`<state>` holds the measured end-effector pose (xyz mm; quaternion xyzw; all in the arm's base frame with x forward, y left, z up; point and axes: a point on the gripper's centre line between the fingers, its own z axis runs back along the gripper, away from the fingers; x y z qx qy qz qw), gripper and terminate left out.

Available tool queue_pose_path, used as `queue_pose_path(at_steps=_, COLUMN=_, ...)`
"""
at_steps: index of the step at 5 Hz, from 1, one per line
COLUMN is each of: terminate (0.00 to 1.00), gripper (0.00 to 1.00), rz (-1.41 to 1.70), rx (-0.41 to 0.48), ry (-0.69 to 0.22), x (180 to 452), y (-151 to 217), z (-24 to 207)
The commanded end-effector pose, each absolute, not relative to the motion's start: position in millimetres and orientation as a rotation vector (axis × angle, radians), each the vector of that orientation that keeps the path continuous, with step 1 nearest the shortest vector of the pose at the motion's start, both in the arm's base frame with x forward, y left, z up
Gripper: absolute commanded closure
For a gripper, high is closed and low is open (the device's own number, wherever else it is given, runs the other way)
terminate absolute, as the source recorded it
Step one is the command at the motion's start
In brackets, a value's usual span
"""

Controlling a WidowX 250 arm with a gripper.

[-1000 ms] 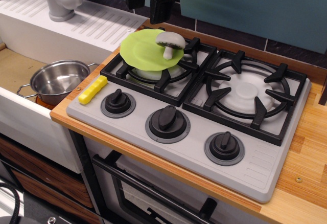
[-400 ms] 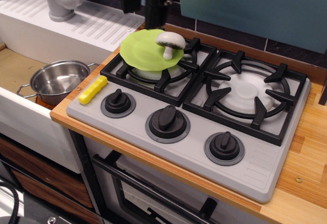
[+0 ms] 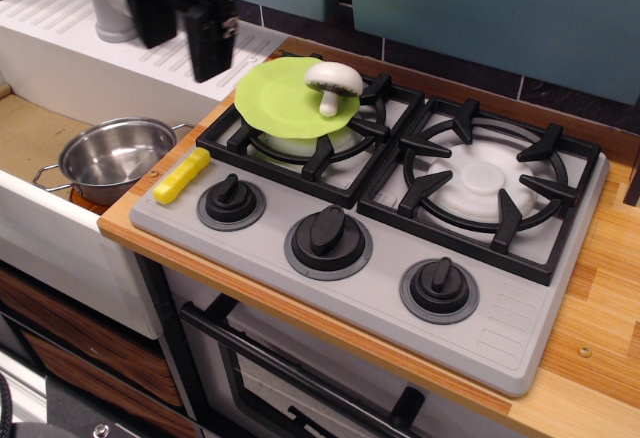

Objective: Put mushroom on plate and fry in pot or pan in sink

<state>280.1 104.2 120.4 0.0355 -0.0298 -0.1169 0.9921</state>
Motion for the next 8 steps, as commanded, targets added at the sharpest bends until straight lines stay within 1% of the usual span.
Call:
queue_pose_path(at_steps=1, terminate=0.00, gripper=0.00, rz=-0.134, rx=0.108, ry=-0.174, x=264, y=115, z=123)
queue_pose_path(at_steps=3, terminate=0.00, gripper=0.00, rz=-0.078, rx=0.106, ry=-0.237, x=255, y=120, z=92)
queue_pose_path(at_steps=6, terminate=0.00, gripper=0.00, rz=-0.105, rx=0.094, ry=-0.342, x=264, y=130, z=65)
queue_pose_path(at_steps=7, terminate=0.00, gripper=0.00, rz=-0.107, rx=0.098, ry=-0.345, x=269, y=134, z=57)
queue_pose_path(at_steps=8, terminate=0.00, gripper=0.00, rz=-0.096, rx=0.086, ry=-0.331, x=269, y=134, z=55)
